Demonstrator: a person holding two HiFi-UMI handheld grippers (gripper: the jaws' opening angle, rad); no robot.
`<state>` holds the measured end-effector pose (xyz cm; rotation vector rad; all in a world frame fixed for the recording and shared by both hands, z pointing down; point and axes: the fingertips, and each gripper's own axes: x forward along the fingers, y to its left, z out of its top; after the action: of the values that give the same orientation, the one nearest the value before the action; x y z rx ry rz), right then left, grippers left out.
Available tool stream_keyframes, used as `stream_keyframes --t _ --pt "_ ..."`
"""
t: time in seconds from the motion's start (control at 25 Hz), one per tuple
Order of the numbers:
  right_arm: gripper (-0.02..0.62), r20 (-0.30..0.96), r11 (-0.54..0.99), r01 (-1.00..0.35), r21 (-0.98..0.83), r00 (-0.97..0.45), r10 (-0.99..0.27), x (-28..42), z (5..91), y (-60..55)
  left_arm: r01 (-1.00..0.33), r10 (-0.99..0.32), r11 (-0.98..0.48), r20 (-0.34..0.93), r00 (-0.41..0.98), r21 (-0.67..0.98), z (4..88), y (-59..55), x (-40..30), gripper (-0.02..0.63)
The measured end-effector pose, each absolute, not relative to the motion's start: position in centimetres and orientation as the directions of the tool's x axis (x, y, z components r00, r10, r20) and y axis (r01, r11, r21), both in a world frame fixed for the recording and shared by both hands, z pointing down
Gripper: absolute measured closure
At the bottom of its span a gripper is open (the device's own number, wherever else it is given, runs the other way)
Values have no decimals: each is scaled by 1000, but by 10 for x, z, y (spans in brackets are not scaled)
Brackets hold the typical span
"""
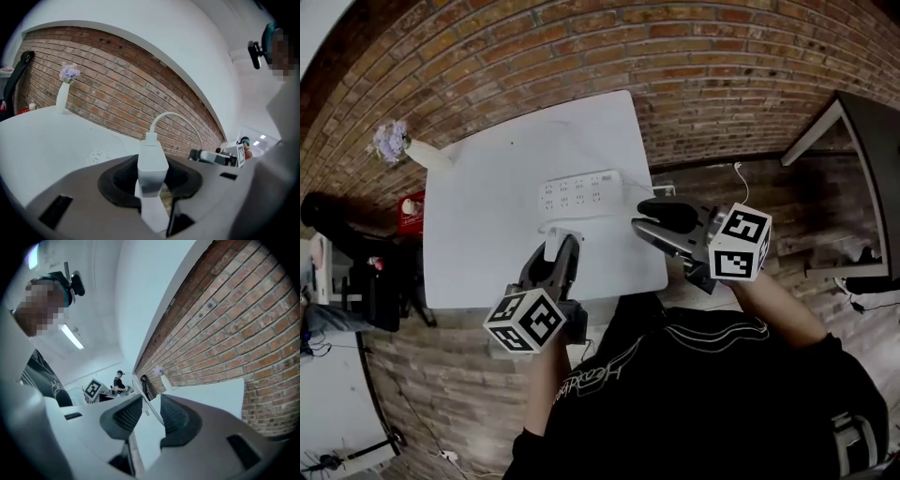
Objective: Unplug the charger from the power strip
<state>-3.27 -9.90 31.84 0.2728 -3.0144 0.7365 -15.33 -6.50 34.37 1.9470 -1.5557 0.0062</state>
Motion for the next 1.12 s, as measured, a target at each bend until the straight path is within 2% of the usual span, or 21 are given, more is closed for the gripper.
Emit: stream_keyframes --t 0.2,0.44,0.84,1.12 --pt "494 38 903 -122 -413 -992 -117 -16 305 -63 -874 -886 -90 363 289 477 331 -35 -137 471" --pt "545 18 917 -78 -391 -997 -78 2 296 -40 -884 -897 -90 348 272 459 316 -14 -118 471" --pt "588 -1 908 -63 -414 -998 -70 17 292 -30 -912 -905 -104 342 252 396 294 -5 -96 471" --pt "589 1 912 -58 -407 -998 -63 18 292 -18 -918 -909 -106 337 245 382 289 7 -91 471"
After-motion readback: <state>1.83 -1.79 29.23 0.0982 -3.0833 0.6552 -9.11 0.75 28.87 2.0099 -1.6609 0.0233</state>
